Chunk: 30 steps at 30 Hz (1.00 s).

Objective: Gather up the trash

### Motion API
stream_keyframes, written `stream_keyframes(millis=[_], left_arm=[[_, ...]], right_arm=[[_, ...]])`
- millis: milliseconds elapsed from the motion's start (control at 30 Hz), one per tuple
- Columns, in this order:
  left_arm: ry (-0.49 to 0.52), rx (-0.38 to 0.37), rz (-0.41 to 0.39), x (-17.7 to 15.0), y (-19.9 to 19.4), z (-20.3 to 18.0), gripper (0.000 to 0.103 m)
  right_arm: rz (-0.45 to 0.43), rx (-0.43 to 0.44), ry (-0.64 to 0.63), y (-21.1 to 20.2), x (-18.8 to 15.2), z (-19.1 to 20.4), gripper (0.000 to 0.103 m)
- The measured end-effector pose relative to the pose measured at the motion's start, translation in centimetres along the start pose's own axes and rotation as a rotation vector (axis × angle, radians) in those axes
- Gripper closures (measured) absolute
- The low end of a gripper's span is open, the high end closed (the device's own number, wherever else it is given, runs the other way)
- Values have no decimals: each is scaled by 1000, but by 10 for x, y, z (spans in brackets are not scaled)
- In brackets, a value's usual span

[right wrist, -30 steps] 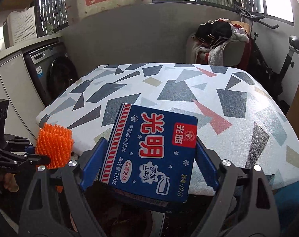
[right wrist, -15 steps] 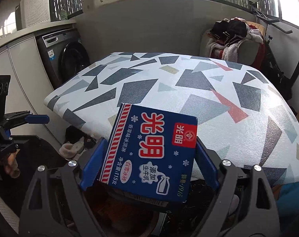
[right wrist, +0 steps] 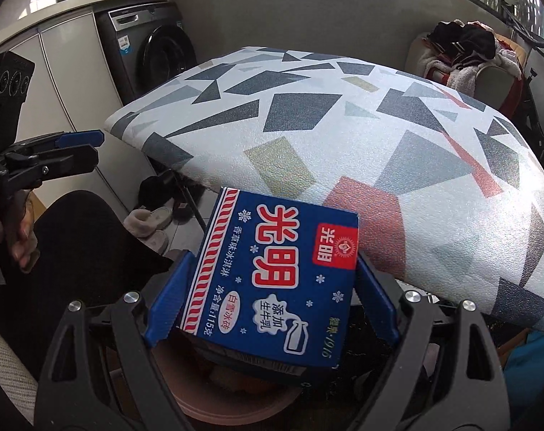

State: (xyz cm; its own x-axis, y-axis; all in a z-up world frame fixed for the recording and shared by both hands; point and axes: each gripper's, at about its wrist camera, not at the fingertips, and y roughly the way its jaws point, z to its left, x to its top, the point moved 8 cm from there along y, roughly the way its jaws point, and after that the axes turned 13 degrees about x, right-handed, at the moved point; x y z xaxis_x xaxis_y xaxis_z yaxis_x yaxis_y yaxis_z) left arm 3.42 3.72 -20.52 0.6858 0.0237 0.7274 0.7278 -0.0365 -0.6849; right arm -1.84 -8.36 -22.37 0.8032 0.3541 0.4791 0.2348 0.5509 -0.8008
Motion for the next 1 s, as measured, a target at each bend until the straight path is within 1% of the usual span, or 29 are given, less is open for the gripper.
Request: stream_keyframes(millis=[167,300,367,400,500,633,767,900,1000], left_arm=[[-17,2,16,-1,5,3,6],[-16,5,22,-2,6,4,6],[-16,4,22,-2,6,4,6],[-17,5,23,-2,7,4,6],[-19,6,26,-3,8,4,6],[-20,6,24,-3,8,5,6],[-18,7,24,-3,8,5,6],[-19,15,22,-2,8,5,6],[-13,13,7,7,5,4,6]], right_arm=[[40,9,-40,9,-5,10,17],[55,9,-41,12,-6,10,17],[59,-3,-36,13,-7,8,10],[55,-14,-33,12,-6,6,7],[52,-36,-15,11,-6,1,6],[37,-64,22,8,-5,-9,6],[20,-71,52,3,-4,-16,6],[14,-82,55,1,-3,-19,6],[-11,-111,55,-9,8,-23,6]])
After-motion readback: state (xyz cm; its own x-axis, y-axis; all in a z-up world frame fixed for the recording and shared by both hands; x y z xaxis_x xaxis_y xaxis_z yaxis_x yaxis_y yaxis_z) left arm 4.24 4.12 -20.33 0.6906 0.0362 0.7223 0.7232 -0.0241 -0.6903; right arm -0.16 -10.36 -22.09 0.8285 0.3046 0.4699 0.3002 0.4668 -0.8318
